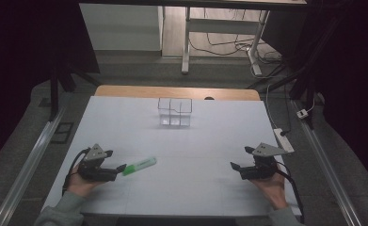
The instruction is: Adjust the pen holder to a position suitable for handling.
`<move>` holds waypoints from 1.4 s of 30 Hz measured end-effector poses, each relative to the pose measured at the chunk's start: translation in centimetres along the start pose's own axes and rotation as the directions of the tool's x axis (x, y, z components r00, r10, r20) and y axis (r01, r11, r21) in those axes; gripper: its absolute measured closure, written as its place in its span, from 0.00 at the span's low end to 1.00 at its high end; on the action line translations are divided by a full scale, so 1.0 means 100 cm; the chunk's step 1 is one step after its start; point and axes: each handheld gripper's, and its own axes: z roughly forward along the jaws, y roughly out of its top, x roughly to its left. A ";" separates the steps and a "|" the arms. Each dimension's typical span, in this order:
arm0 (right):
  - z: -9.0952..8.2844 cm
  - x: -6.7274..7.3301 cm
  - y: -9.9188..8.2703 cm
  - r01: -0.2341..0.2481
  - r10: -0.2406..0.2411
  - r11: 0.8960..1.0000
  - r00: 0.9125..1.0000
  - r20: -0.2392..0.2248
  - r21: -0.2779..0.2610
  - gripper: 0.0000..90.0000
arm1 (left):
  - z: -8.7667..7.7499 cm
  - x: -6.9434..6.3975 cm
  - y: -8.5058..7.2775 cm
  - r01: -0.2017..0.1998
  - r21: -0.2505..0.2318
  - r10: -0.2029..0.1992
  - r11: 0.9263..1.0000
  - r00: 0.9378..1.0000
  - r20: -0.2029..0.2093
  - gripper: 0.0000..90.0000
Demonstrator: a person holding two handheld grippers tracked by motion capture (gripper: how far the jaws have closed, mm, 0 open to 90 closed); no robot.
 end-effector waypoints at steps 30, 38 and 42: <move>0.006 0.001 -0.002 -0.001 0.001 1.000 1.000 0.002 0.018 0.18 | -0.004 -0.001 0.001 -0.010 -0.003 0.010 1.000 1.000 0.004 0.24; 0.006 0.002 -0.002 -0.004 0.005 1.000 1.000 -0.001 0.023 0.20 | -0.006 -0.001 0.005 -0.027 0.006 0.027 1.000 1.000 0.001 0.24; 0.007 0.002 -0.002 -0.002 0.002 1.000 1.000 0.000 0.024 0.20 | -0.005 -0.002 0.008 -0.042 0.017 0.042 0.999 0.999 0.004 0.24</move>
